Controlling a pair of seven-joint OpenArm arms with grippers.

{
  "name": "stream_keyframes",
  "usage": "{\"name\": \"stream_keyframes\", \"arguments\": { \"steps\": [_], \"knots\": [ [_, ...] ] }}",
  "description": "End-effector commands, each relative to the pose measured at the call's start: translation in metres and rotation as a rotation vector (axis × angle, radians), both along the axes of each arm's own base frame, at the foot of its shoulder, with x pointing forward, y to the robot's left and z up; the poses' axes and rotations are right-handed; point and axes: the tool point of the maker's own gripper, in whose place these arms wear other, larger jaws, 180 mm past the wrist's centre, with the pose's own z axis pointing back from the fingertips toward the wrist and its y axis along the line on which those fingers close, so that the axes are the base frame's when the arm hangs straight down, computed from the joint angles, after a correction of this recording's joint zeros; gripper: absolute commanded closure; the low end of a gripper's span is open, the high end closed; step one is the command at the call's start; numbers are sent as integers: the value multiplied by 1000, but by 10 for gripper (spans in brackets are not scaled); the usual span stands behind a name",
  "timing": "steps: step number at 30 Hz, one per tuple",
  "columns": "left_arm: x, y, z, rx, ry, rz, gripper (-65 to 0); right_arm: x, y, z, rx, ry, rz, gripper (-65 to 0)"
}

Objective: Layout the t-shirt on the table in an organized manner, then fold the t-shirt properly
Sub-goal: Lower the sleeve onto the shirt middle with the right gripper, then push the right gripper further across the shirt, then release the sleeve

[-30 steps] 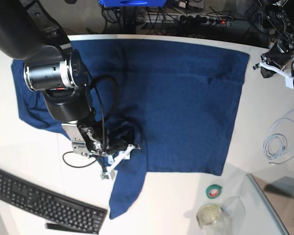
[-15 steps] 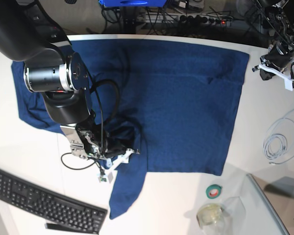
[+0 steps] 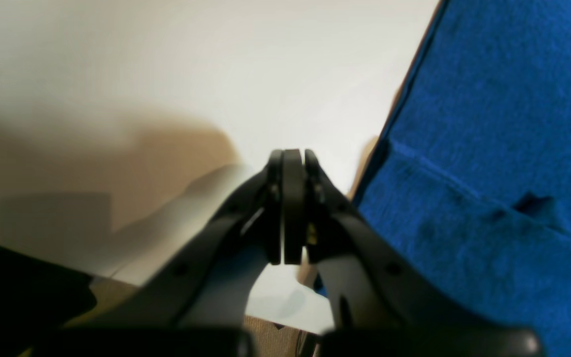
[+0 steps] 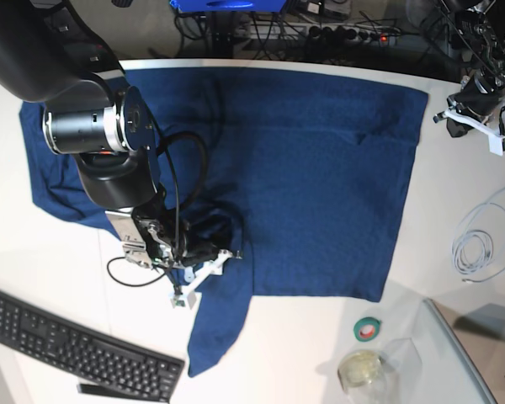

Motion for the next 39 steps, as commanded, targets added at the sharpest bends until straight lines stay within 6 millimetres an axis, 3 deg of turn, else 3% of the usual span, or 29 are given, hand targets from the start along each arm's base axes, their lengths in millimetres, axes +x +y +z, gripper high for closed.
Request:
{"name": "stream_keyframes", "arguments": {
  "steps": [1, 4, 9, 17, 22, 25, 32, 35, 39],
  "knots": [
    [7, 8, 12, 23, -37, -5, 0, 21, 6, 22, 20, -58, 0, -218],
    [7, 8, 12, 23, -37, -5, 0, 21, 6, 22, 21, -58, 1, -80],
    [7, 8, 12, 23, -37, -5, 0, 21, 18, 28, 64, -79, 59, -8],
    [8, 9, 12, 25, -38, -4, 0, 35, 15, 58, 43, -124, 96, -3],
    [10, 9, 13, 25, -43, -4, 0, 35, 27, 78, 23, -174, 162, -3],
    [15, 9, 16, 25, -55, -4, 0, 26, 54, 92, 93, -194, 216, -3],
    [16, 9, 16, 25, -56, -4, 0, -26, 130, 110, 140, -246, 467, -6],
    [16, 10, 16, 26, -56, -1, 0, -46, 145, 101, 122, -229, 541, -8],
    [15, 10, 16, 26, -55, -1, 0, -64, 144, 77, 100, -161, 563, -47]
  ]
}}
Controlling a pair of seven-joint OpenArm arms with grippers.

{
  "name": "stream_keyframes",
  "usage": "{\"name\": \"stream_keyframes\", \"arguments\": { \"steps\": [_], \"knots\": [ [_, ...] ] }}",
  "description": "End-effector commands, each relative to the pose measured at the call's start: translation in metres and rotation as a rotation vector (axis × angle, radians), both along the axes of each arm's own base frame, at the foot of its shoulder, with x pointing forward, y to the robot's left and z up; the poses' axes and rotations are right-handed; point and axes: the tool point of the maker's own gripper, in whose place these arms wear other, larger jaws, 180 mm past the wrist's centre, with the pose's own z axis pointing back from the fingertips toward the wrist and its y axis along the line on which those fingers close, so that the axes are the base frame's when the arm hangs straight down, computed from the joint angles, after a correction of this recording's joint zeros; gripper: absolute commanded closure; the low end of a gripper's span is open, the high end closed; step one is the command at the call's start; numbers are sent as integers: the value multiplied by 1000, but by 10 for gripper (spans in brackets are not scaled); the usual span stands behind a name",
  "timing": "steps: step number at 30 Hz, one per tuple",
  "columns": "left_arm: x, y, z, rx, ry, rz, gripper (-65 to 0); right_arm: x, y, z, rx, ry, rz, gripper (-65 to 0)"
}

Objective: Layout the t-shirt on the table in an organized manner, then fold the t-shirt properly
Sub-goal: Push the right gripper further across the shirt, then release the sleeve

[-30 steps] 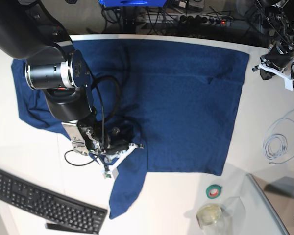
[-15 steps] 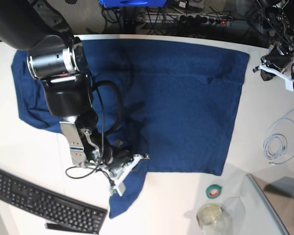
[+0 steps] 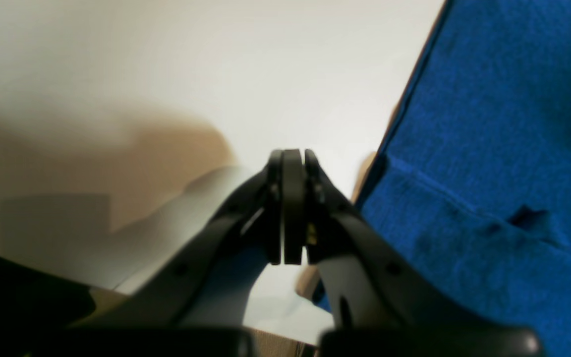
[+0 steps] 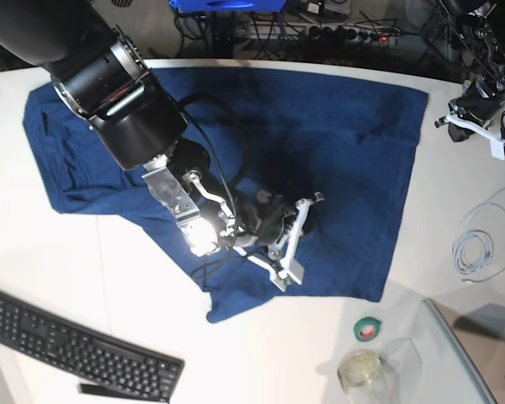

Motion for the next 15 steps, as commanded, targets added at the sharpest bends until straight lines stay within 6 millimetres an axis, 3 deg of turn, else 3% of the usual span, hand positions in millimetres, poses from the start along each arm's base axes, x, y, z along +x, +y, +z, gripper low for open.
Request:
{"name": "stream_keyframes", "arguments": {
  "steps": [1, 5, 8, 11, 13, 15],
  "knots": [
    [9, 8, 13, 23, -43, -6, 0, 13, 5, 14, 20, -27, -3, -80],
    [9, 7, 13, 23, -42, -8, 0, 18, -5, 12, 27, -9, -44, -236],
    [7, 7, 12, 23, -39, -8, 0, 65, -48, 25, 112, -27, -320, -276],
    [4, 10, 12, 25, -35, -1, 0, 100, -98, 26, 129, -74, -567, -281],
    [3, 11, 12, 28, -35, -1, 0, 126, -123, 36, 95, -133, -625, -293],
    [0, 13, 12, 34, -26, -3, 0, 138, -136, 27, 49, -119, -652, -347]
  ]
}}
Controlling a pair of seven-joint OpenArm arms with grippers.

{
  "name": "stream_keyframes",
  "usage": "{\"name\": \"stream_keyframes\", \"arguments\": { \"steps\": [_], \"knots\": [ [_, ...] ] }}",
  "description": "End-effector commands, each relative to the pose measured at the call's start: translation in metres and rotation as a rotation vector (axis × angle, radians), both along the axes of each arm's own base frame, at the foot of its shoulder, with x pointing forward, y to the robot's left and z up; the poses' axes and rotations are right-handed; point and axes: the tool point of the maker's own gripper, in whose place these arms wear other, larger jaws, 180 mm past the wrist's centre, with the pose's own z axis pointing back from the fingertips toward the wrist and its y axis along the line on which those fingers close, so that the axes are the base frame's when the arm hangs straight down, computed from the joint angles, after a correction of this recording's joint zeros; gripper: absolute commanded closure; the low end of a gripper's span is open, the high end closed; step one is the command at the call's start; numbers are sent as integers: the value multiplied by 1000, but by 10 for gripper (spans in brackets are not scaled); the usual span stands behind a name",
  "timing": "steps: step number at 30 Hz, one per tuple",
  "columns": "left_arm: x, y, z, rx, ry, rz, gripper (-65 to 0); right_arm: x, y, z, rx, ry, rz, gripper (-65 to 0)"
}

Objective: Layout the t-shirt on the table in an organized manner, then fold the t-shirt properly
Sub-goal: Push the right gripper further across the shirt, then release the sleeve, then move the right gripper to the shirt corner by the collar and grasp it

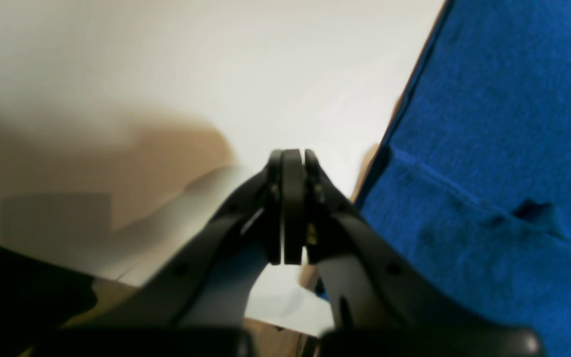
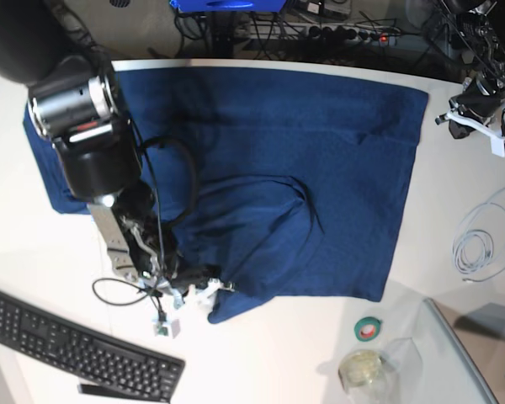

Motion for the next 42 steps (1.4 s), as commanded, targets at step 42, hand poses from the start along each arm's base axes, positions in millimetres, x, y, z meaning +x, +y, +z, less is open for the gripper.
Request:
{"name": "stream_keyframes", "arguments": {
  "steps": [42],
  "knots": [
    [20, -169, 0, -76, -12, -513, 0, -117, -207, 30, -767, 10, 447, -371]
  ]
}}
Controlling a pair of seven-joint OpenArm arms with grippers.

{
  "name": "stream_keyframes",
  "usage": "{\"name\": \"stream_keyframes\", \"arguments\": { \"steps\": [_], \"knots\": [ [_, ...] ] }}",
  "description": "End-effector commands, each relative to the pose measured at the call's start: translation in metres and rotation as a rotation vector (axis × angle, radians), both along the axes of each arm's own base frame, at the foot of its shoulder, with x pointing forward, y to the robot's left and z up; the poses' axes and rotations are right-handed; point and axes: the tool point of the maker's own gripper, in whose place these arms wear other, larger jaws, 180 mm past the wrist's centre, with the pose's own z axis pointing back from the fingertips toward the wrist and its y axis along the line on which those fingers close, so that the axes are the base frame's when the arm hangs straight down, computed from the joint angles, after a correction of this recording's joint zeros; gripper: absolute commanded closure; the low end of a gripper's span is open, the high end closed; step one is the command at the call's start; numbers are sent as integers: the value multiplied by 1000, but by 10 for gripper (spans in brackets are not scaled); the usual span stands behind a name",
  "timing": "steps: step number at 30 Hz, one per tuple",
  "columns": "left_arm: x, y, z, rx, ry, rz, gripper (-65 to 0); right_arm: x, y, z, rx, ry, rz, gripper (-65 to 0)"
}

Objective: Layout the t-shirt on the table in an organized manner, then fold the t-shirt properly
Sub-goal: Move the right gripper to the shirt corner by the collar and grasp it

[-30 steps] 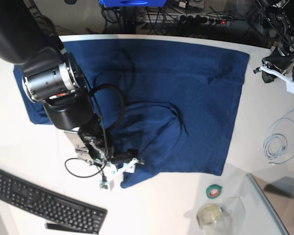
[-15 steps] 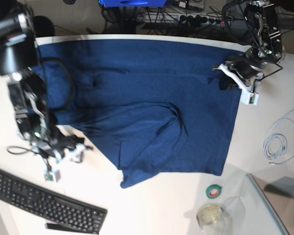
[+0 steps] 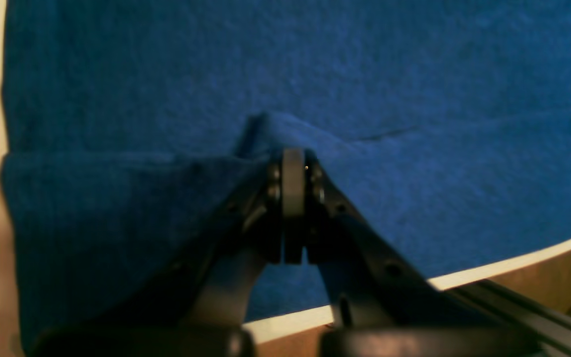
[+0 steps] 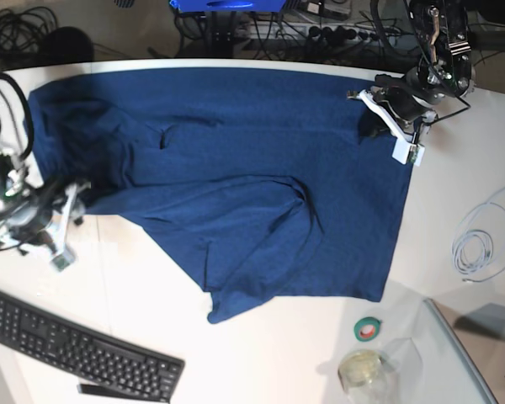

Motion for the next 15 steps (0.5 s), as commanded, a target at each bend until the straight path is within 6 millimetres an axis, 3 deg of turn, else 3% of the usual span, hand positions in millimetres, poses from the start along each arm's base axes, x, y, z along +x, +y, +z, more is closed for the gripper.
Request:
{"name": "stream_keyframes", "arguments": {
  "steps": [1, 5, 15],
  "knots": [
    [7, 2, 8, -7, -36, 1, 0, 7, 11, 5, -36, -34, 58, -372],
    [8, 4, 8, -6, -39, 5, 0, 7, 43, -5, -132, -31, 206, -372],
    [5, 5, 0, -13, -16, 15, 0, 1, 52, -54, -96, 93, 212, -369]
  ]
}}
